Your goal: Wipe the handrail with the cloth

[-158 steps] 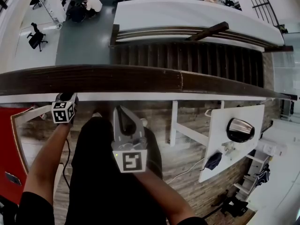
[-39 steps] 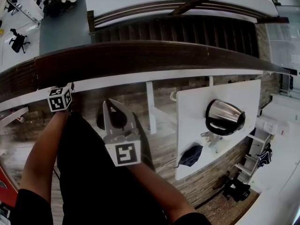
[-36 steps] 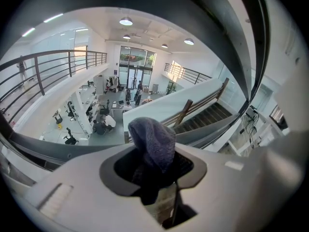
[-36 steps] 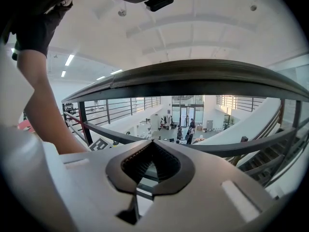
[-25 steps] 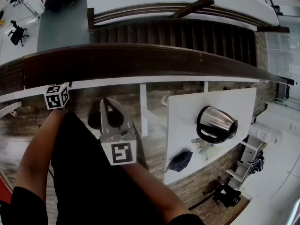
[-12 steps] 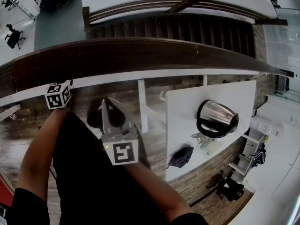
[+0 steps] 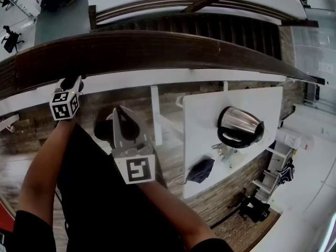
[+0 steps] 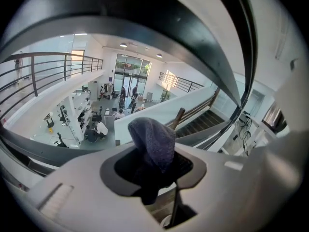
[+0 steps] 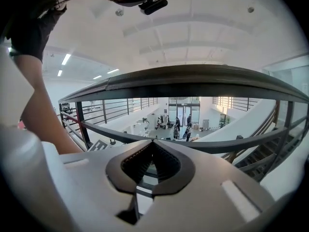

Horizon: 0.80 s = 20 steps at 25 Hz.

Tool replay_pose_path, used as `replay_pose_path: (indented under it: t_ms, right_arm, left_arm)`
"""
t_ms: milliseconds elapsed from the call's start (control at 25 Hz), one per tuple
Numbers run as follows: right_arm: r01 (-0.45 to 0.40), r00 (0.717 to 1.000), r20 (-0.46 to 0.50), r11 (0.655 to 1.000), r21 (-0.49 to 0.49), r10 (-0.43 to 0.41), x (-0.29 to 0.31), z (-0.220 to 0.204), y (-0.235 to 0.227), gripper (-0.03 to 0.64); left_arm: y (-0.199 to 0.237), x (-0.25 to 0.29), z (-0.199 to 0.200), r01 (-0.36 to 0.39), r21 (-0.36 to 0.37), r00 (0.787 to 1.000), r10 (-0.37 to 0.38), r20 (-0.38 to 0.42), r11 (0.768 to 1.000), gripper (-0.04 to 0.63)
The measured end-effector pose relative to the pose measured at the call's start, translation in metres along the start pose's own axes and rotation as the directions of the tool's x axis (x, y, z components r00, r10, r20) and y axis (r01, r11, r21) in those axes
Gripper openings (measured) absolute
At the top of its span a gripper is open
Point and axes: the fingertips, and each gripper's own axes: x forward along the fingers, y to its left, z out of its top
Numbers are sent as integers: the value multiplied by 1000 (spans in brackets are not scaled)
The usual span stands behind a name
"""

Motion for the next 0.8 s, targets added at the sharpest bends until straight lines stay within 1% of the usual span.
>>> replay_pose_path:
  t_ms: [120,200,320,360,480,560,640,720,800]
  right_arm:
    - [18,1000,-7,1000,9,-18,-4,-2,-1,2]
    - [13,1000,2,1000,7,-13,-6,5,6,2]
    - [-21,999,46,1000,15,20,-3,27,20,2]
    - [-33,997,63,999,14,32,-5,36,24,2]
    - [-73,992,102,997,-9,73,-14,60,39,2]
    - [-95,987,127,995,-38,100,-21,73,44,2]
    - [-111,982,145,992,-64,119,-31,81,45,2]
    - [-127,979,149,989,-74,137,-39,90,49,2]
    - [-145,976,156,987,-68,154,-41,107,57,2]
  left_arm:
    - [-13,-15,-6,27,-4,1000,-26,14,1000,123]
    - [-19,-33,-5,41,-17,999,-40,22,999,123]
    - [-22,-65,17,58,-59,997,-55,52,997,121]
    - [-26,-78,26,69,-56,996,-65,64,996,120]
    - [-38,-123,55,90,-10,991,-89,100,996,121]
    - [-48,-155,78,85,-1,986,-84,144,996,121]
    - [-67,-189,97,81,16,977,-83,199,997,121]
    - [-80,-224,116,75,24,964,-78,256,997,121]
    - [-78,-257,138,57,8,945,-56,321,998,121]
